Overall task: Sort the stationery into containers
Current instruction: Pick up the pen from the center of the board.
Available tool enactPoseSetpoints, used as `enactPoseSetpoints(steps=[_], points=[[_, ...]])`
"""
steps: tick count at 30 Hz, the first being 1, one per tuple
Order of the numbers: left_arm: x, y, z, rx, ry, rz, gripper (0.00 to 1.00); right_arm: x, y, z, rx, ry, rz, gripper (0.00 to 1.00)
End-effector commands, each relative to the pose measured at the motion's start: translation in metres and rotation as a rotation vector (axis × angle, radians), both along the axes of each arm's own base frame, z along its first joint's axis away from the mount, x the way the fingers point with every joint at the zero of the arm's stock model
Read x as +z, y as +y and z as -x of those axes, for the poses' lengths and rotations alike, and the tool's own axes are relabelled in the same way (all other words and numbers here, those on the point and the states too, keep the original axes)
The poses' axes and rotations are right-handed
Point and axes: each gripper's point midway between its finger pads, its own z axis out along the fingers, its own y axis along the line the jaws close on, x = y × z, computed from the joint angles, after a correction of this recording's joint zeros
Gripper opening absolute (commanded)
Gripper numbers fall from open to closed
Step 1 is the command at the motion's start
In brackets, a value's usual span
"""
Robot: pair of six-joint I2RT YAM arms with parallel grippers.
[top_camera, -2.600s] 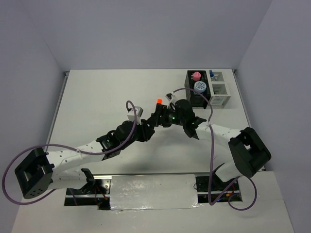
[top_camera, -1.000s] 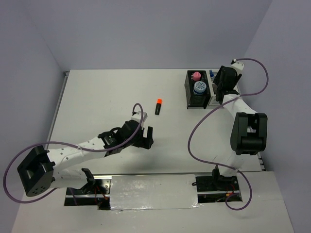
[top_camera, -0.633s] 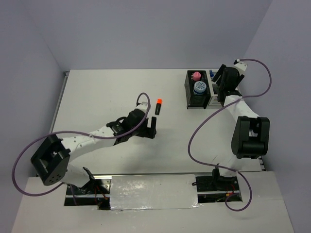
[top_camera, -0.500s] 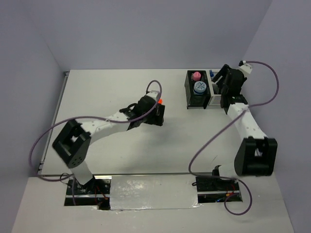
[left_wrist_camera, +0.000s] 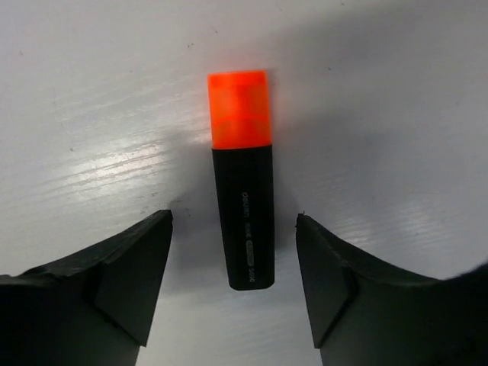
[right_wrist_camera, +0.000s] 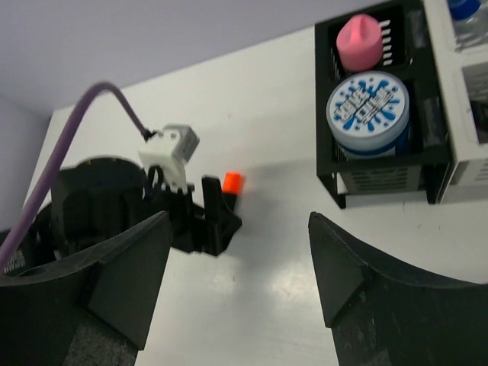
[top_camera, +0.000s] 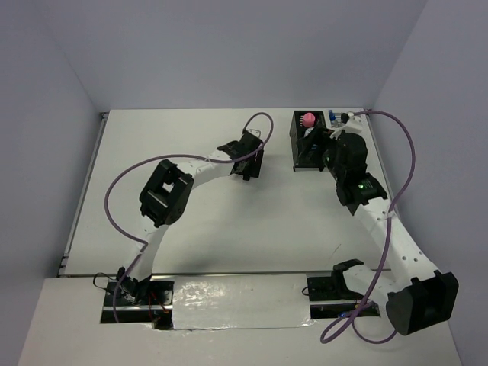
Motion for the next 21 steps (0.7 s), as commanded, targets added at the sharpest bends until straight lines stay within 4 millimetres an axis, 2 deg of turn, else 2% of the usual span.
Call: enactPoseSetpoints(steps=[1, 3, 4, 10, 11, 12, 14, 15, 16, 17, 19, 20, 21], points=[[-0.013, 0.009, 0.0, -0.011, 0.059, -0.028, 0.77, 0.028, 0.005, 0.019, 0.05, -0.053, -0.003, 0.79], [-0.022, 0.01, 0.004, -0.011, 0.088, -0.042, 0.63, 0.034, 0.006, 0.026, 0.061, -0.075, -0.012, 0.79], [-0.026, 0.009, 0.01, -0.02, 0.116, -0.039, 0.5, 0.041, 0.005, 0.03, 0.061, -0.095, -0.017, 0.79], [-0.059, 0.017, 0.043, -0.022, 0.205, -0.067, 0.47, 0.047, 0.009, 0.039, 0.091, -0.113, -0.038, 0.8], [-0.069, 0.022, 0.051, -0.018, 0.23, -0.083, 0.41, 0.044, 0.009, 0.039, 0.094, -0.108, -0.039, 0.8], [-0.073, 0.025, 0.056, -0.013, 0.241, -0.089, 0.21, 0.044, 0.011, 0.04, 0.104, -0.11, -0.044, 0.8], [-0.081, 0.031, 0.068, -0.002, 0.266, -0.086, 0.06, 0.037, 0.02, 0.04, 0.151, -0.098, -0.055, 0.81], [-0.082, 0.032, 0.073, 0.002, 0.269, -0.075, 0.0, 0.037, 0.024, 0.038, 0.174, -0.109, -0.06, 0.81], [-0.079, 0.033, 0.076, 0.002, 0.263, -0.06, 0.0, 0.034, 0.034, 0.04, 0.23, -0.106, -0.069, 0.82], [-0.074, 0.04, 0.089, 0.003, 0.261, -0.049, 0.0, 0.024, 0.041, 0.04, 0.266, -0.089, -0.075, 0.82], [-0.057, 0.031, 0.09, -0.015, 0.197, 0.036, 0.0, 0.013, 0.052, 0.034, 0.314, -0.068, -0.095, 0.84], [-0.045, 0.035, 0.105, -0.029, 0.175, 0.065, 0.0, 0.001, 0.054, 0.033, 0.308, -0.032, -0.124, 0.85], [-0.035, 0.032, 0.109, -0.048, 0.148, 0.105, 0.0, -0.009, 0.055, 0.03, 0.295, -0.007, -0.14, 0.88]])
